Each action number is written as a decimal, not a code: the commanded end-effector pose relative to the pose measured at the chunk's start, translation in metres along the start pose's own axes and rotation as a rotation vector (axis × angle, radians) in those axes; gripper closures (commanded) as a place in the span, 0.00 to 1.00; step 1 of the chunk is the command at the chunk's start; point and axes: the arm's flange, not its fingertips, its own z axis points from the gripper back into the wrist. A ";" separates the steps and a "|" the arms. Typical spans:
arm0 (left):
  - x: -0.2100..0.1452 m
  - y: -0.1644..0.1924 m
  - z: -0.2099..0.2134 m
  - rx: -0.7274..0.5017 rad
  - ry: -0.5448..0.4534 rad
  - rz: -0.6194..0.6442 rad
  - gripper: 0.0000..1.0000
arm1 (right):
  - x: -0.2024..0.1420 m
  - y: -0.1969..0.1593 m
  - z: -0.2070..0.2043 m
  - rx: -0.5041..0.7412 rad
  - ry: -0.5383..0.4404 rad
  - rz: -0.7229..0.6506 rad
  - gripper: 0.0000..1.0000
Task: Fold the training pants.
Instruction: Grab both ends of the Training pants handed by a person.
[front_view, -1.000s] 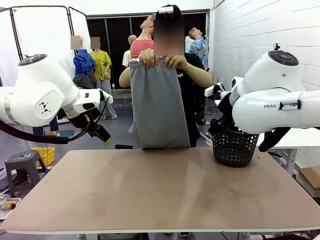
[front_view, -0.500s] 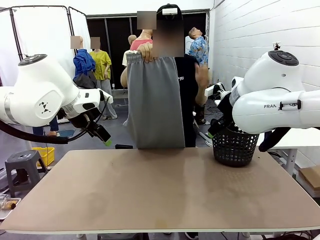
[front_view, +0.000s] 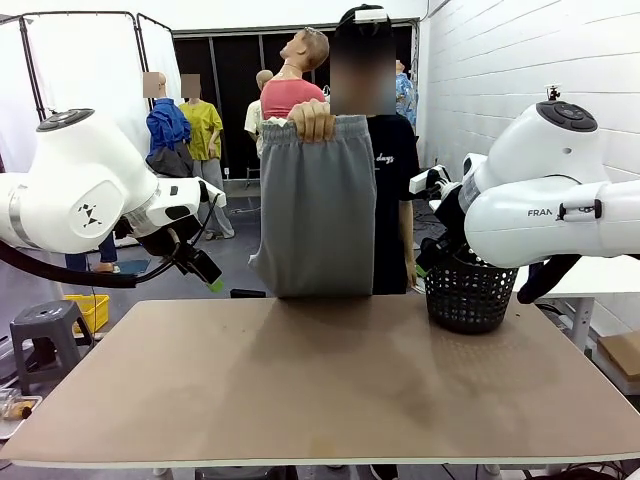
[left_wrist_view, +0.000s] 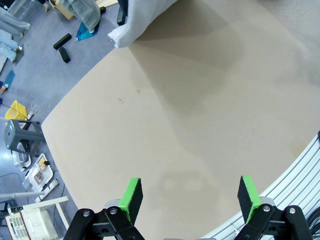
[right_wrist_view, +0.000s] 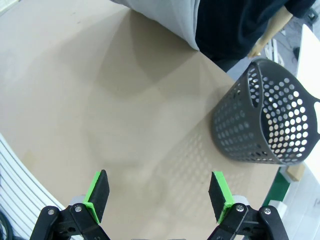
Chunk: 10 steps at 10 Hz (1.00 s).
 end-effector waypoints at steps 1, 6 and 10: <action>0.000 0.000 0.000 -0.003 0.000 -0.001 0.00 | 0.000 0.000 -0.001 0.000 0.000 0.000 0.00; 0.000 0.000 0.000 -0.003 0.000 -0.001 0.00 | 0.000 0.000 -0.001 0.000 0.000 0.000 0.00; 0.000 0.000 0.000 -0.003 0.000 -0.001 0.00 | 0.000 0.000 -0.001 0.000 0.000 0.000 0.00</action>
